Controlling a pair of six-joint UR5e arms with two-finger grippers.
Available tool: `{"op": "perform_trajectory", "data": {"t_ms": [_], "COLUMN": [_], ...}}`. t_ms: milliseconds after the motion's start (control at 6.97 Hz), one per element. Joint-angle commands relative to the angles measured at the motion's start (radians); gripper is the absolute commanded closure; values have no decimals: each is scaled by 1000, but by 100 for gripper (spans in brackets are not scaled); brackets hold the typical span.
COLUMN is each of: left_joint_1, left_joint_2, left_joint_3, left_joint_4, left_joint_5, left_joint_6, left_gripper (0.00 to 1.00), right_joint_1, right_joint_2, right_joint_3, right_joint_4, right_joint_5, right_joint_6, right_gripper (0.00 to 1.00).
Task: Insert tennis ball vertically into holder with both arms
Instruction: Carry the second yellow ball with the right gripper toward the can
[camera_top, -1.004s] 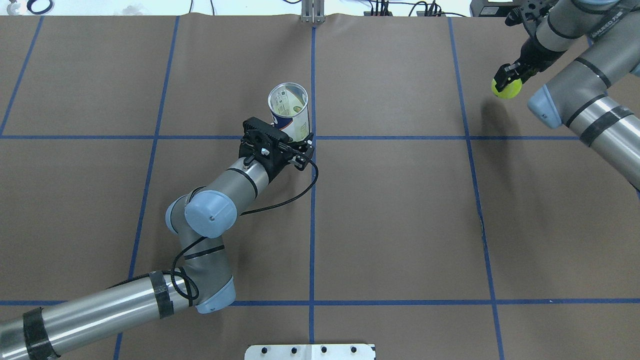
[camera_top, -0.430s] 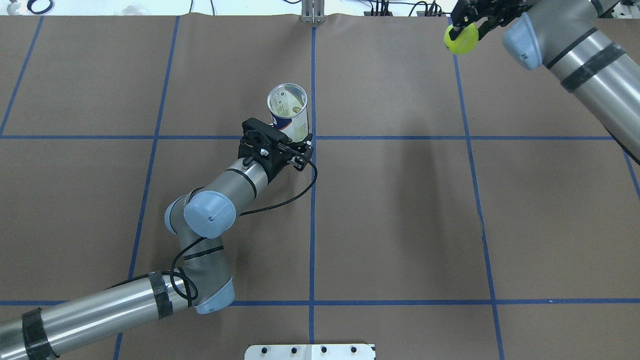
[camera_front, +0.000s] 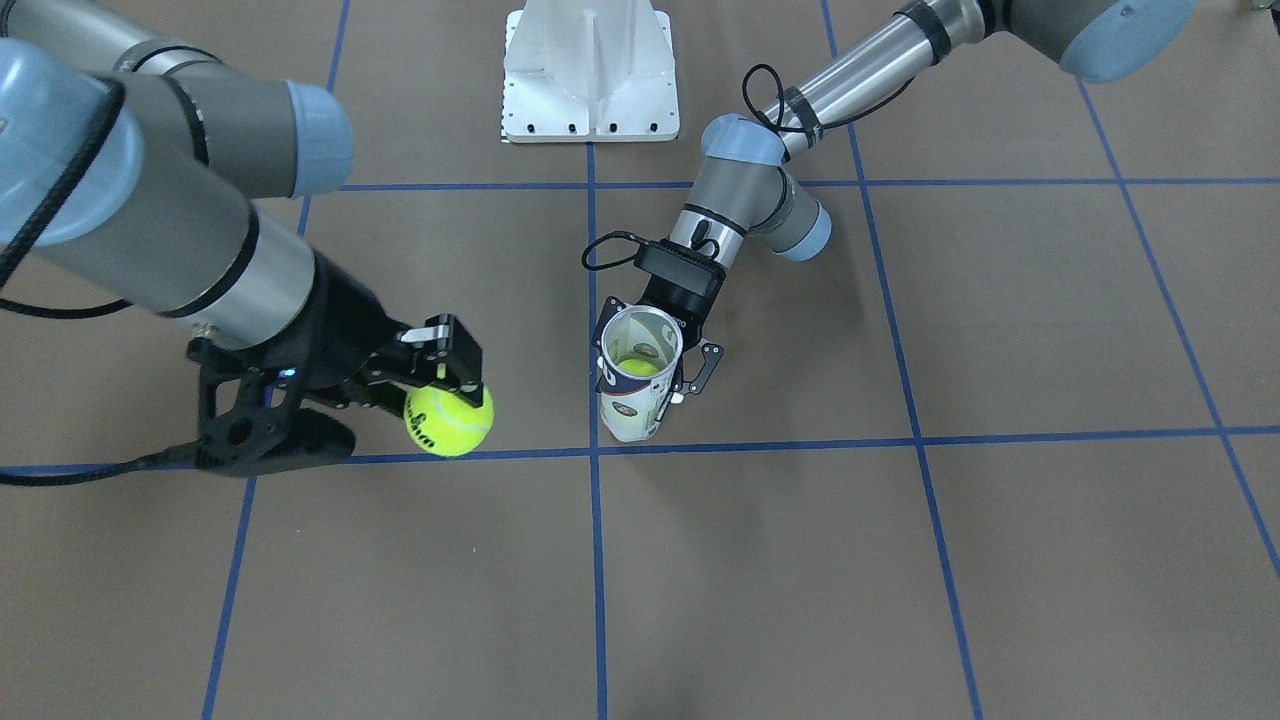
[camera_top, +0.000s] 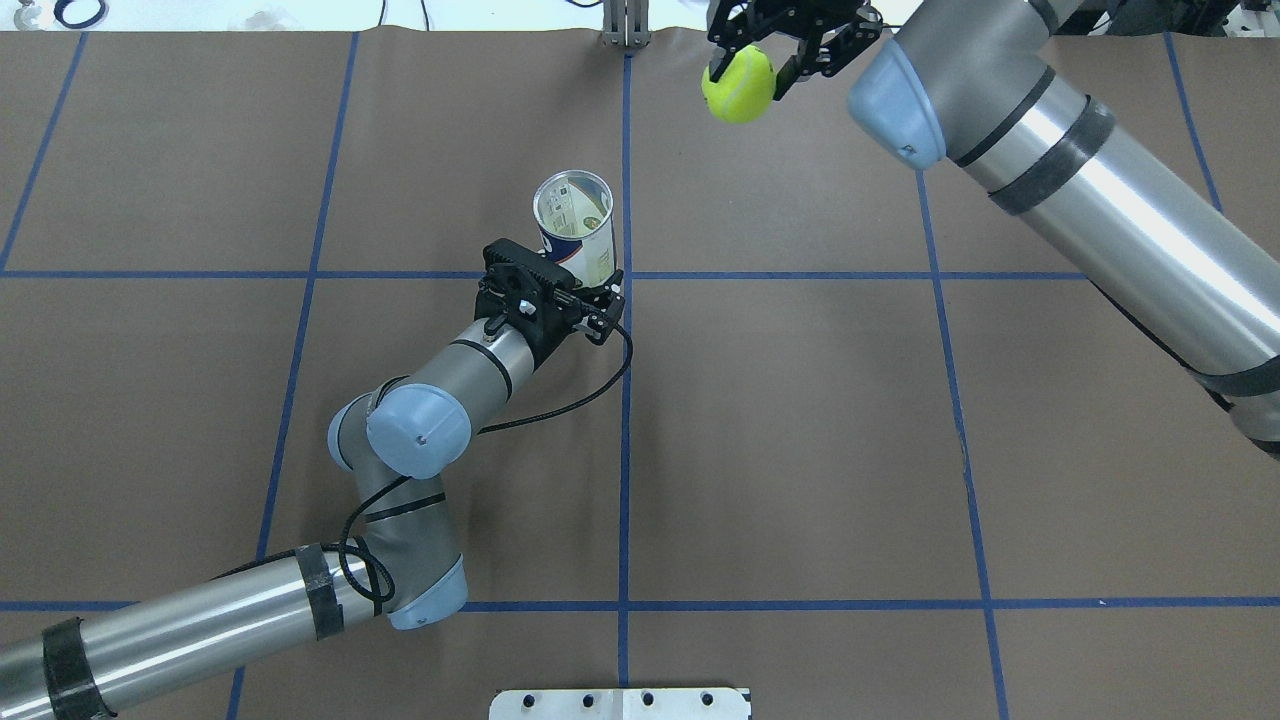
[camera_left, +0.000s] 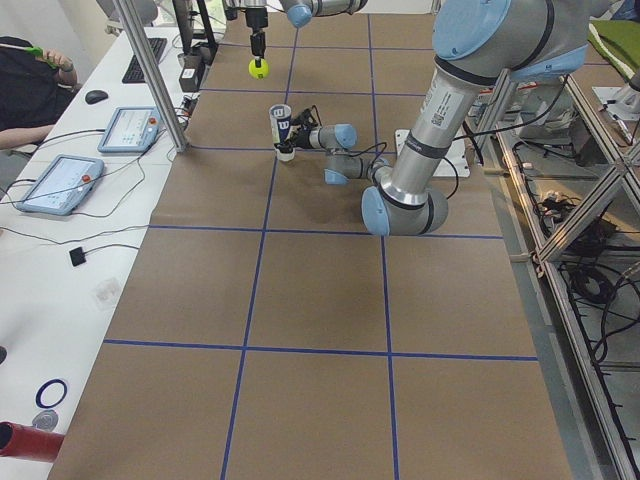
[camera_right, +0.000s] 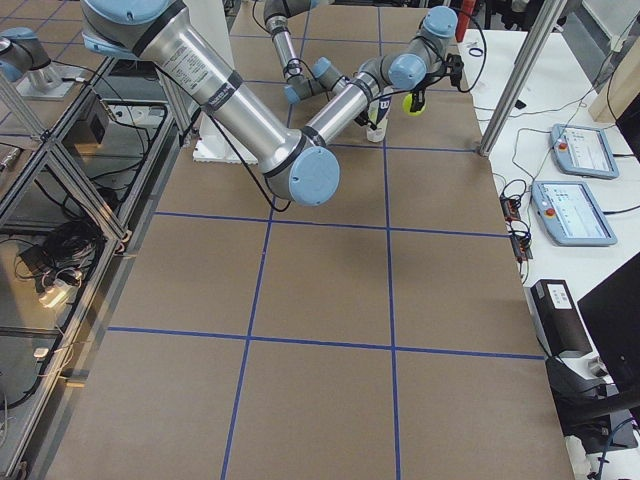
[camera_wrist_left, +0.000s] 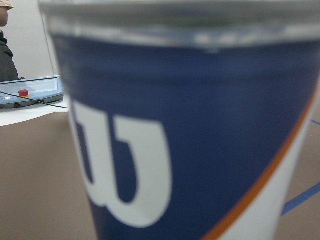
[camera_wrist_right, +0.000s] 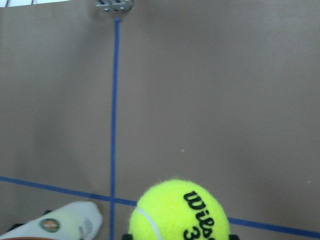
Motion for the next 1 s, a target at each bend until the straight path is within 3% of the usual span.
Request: {"op": "perform_trajectory", "data": {"t_ms": [0,287,860], "left_joint_1": [3,5,6], "left_joint_2": [-1,-1,1], "left_joint_3": [2,2,2], "left_joint_4": [1,1,-1], "left_joint_5": [0,0,0], "left_joint_6": [-1,-1,-1], "left_gripper": [24,24,24], "right_joint_1": [-119,-199,-206], "right_joint_2": [100,110,105], "right_joint_3": [8,5,-35], "right_joint_4": [-2,-2,0], "right_joint_5": [-33,-127,-163], "right_joint_6": [223,235,216], "right_gripper": [100,100,100]}}
